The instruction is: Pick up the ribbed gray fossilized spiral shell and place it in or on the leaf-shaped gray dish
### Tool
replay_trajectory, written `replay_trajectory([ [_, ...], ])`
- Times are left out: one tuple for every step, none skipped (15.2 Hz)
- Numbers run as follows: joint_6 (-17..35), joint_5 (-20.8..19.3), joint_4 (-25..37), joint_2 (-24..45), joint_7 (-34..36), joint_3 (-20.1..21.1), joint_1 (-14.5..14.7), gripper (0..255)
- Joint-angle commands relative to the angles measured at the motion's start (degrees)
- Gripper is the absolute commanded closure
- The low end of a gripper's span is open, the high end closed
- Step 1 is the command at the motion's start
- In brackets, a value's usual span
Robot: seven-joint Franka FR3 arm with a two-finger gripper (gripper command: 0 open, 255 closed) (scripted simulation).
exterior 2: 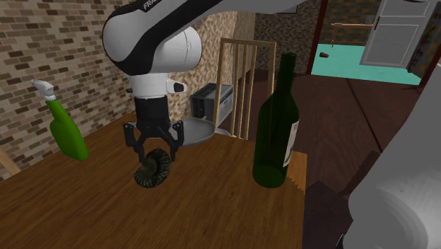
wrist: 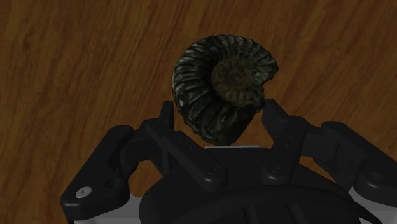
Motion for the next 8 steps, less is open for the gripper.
replay_trajectory([
  [-1.66,0.31,0.98,-0.76,-0.11,-0.12,-0.15,255],
  [-2.43,0.45,1.45,-1.10,-0.12,-0.16,-0.20,255],
  [-3.19,0.59,1.94,-1.43,-0.11,-0.20,-0.25,255],
  [-3.96,0.71,2.44,-1.74,-0.10,-0.25,-0.29,255],
  [-4.72,0.82,2.95,-2.04,-0.09,-0.30,-0.33,255],
  [-5.49,0.93,3.47,-2.32,-0.06,-0.35,-0.37,255],
  [-6.25,1.03,4.01,-2.59,-0.03,-0.40,-0.41,255],
  [-7.01,1.12,4.55,-2.84,0.00,-0.45,-0.45,255],
])
